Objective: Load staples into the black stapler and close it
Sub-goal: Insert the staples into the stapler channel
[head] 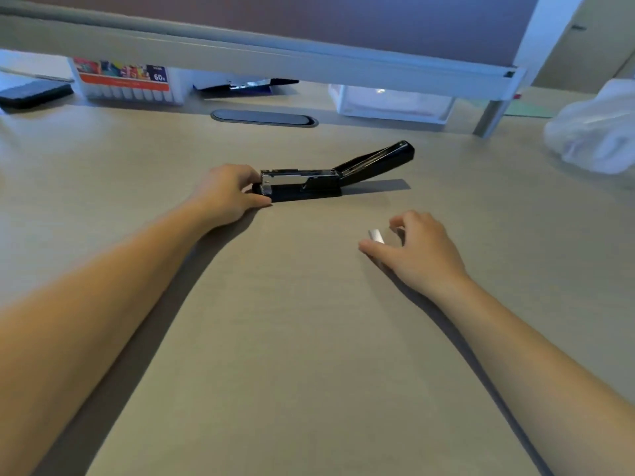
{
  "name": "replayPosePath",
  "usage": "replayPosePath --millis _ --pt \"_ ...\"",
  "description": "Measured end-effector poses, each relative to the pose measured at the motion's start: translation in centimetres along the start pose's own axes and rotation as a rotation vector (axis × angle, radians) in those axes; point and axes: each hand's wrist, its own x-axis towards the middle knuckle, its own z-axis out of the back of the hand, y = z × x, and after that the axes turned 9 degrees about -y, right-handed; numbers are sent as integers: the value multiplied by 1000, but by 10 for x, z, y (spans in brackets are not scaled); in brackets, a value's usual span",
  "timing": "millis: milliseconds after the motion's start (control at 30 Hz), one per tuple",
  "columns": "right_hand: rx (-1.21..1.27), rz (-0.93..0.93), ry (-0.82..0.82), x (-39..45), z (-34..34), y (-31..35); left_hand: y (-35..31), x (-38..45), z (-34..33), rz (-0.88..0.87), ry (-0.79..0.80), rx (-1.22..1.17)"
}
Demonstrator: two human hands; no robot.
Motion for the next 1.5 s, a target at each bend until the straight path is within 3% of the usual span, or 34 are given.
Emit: replayPosePath --millis 333,700,1000,1500 --pt "22 69 -101 -11 -5 -2 -13 -25 5 54 -5 -3" --pt "378 322 -149 -49 22 42 -17 -99 37 26 37 16" --pt "338 506 -34 -71 12 79 -22 -154 55 -4 59 15" --pt "253 494 149 -75 10 79 -17 -156 54 -49 61 27"
